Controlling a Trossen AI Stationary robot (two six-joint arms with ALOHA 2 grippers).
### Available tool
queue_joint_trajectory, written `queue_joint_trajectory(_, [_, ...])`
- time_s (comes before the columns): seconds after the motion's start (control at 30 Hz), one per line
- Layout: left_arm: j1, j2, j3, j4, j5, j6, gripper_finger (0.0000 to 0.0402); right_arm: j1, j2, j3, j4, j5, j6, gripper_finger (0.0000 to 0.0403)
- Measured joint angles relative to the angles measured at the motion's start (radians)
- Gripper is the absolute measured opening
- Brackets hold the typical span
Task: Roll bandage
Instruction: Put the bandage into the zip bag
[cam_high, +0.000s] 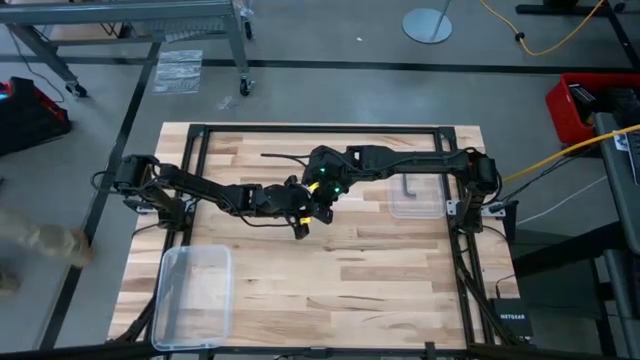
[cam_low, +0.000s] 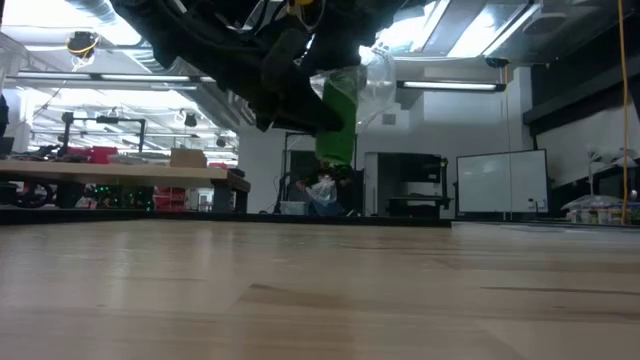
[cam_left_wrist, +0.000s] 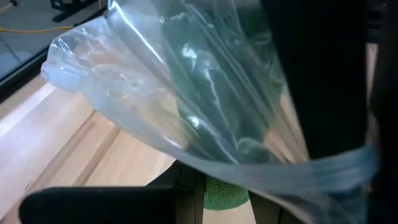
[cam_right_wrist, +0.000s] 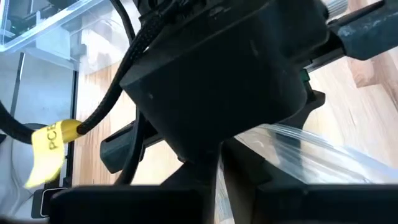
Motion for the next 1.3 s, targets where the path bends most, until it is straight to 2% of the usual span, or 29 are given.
queue_joint_trajectory(0.33, [0.021, 0.000, 0.000, 0.014, -0.034, -0.005, 0.0074, -0.001, 0.000, 0.001, 0.014, 0.004, -0.002, 0.0085])
queue_joint_trajectory(0.5, [0.040, -0.004, 0.000, 0.030, -0.035, -0.019, 0.0074, -0.002, 0.004, 0.052, -0.007, -0.015, 0.010, 0.0105])
queue_joint_trajectory(0.7, [0.045, -0.008, -0.001, 0.053, -0.049, -0.023, 0.0073, 0.001, 0.007, 0.137, -0.059, -0.025, 0.014, 0.0108])
queue_joint_trajectory(0.93, [0.046, -0.006, -0.004, 0.115, -0.055, 0.009, 0.0073, 0.001, 0.005, 0.143, -0.061, -0.049, 0.012, 0.0108])
queue_joint_trajectory(1.3, [0.045, -0.002, -0.006, 0.190, -0.084, 0.012, 0.0073, 0.033, 0.001, 0.146, -0.096, -0.019, 0.019, 0.0108])
